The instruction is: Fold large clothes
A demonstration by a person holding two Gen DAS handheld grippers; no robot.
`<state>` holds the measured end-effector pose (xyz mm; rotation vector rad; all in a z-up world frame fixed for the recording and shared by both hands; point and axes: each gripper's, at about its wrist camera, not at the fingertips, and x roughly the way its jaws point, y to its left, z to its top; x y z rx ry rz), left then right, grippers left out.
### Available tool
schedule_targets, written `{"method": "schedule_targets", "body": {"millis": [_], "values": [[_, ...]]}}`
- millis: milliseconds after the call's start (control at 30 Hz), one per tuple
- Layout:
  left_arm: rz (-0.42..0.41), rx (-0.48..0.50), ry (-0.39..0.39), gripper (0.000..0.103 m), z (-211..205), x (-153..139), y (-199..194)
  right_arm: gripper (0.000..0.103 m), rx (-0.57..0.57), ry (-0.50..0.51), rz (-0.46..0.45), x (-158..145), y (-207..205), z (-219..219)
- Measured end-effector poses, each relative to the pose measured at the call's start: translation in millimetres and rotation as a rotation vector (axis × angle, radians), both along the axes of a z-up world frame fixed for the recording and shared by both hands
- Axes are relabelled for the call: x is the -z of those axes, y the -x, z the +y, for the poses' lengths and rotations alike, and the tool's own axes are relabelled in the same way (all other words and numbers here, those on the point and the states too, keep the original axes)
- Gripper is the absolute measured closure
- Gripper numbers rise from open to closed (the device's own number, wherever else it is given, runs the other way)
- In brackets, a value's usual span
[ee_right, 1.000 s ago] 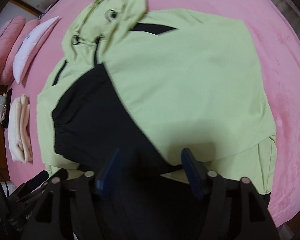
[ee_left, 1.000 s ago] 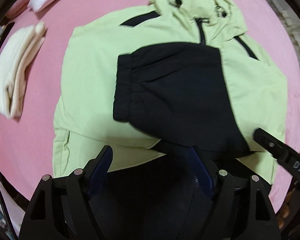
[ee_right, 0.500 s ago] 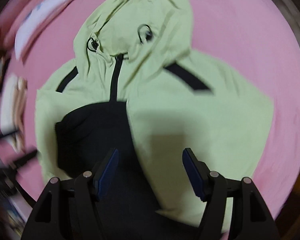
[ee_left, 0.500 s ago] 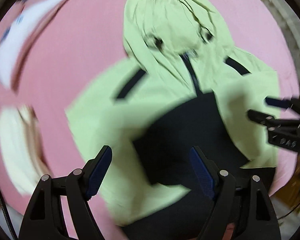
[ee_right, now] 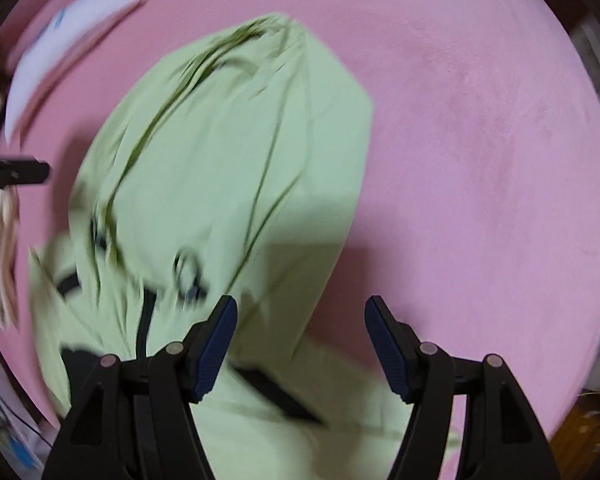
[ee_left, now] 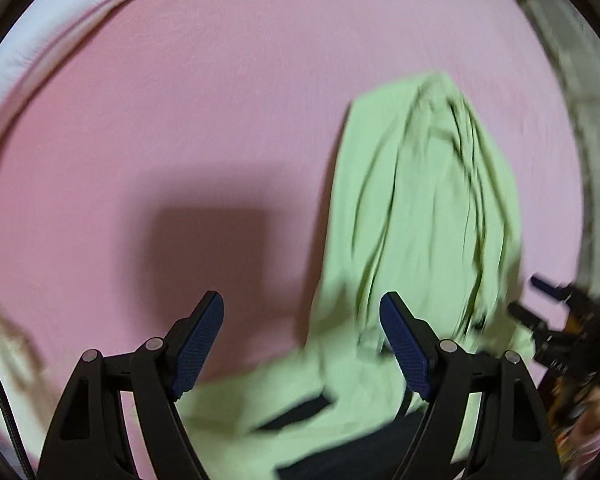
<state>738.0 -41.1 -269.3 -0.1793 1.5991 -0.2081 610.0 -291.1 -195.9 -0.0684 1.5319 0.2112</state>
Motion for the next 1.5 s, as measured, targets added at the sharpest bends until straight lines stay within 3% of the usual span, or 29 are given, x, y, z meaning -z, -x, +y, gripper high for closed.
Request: {"method": "schedule_targets", "body": {"millis": [200, 367, 433, 500, 533, 567, 600, 633, 667, 800, 933, 1033, 1233, 1333, 1500], "values": [[-0.083, -0.12, 0.199, 0.024, 16.2, 35.4, -26.9, 0.037, 0.107, -0.238, -0.082, 31.1, -24.2, -39.5], [-0.139, -0.315, 0.392, 0.024, 26.6, 63.1, -40.0, 0.037, 0.279, -0.519, -0.269, 53.0, -28.0, -72.5], [-0.16, -0.328, 0.428, 0.024, 24.3, 67.5, -43.3, 0.037, 0.357, -0.591, -0.304, 61.7, -30.5, -79.9], [-0.17, -0.296, 0.427, 0.024, 19.5, 67.5, -47.6, 0.046, 0.384, -0.614, -0.32, 67.8, -34.8, -79.3], [-0.177, -0.272, 0.424, 0.026, 16.9, 66.1, -49.1, 0.059, 0.379, -0.611, -0.324, 68.2, -36.1, -78.3], [-0.183, -0.245, 0.429, 0.031, 13.8, 64.6, -50.5, 0.068, 0.37, -0.606, -0.324, 68.3, -38.5, -76.8], [-0.183, -0.223, 0.446, 0.053, 10.1, 63.4, -50.4, 0.087, 0.363, -0.61, -0.313, 68.3, -38.6, -75.9], [-0.173, -0.213, 0.463, 0.086, 7.6, 65.3, -52.1, 0.094, 0.362, -0.627, -0.297, 69.1, -38.7, -74.8], [-0.15, -0.212, 0.462, 0.095, 4.3, 66.8, -53.1, 0.095, 0.373, -0.637, -0.29, 68.7, -37.1, -73.7], [-0.15, -0.207, 0.421, 0.096, -7.1, 57.0, -49.5, 0.096, 0.376, -0.675, -0.314, 56.8, -33.0, -68.4], [-0.194, -0.099, 0.444, 0.097, -15.5, 17.8, -35.6, 0.098, 0.305, -0.659, -0.329, 29.9, -27.4, -67.6], [-0.241, 0.042, 0.468, 0.097, -13.2, -24.0, -12.5, 0.098, 0.23, -0.71, -0.356, -5.3, -16.2, -66.1], [-0.238, 0.207, 0.509, 0.098, 4.8, -76.3, 51.7, 0.099, 0.02, -0.766, -0.4, -67.7, 32.1, -49.1], [-0.218, 0.239, 0.52, 0.098, 14.5, -84.5, 94.6, 0.1, -0.109, -0.716, -0.421, -86.6, 65.5, -31.6], [-0.16, 0.227, 0.465, 0.098, 27.9, -61.7, 143.2, 0.102, -0.311, -0.597, -0.449, -94.1, 123.2, 1.5]]}}
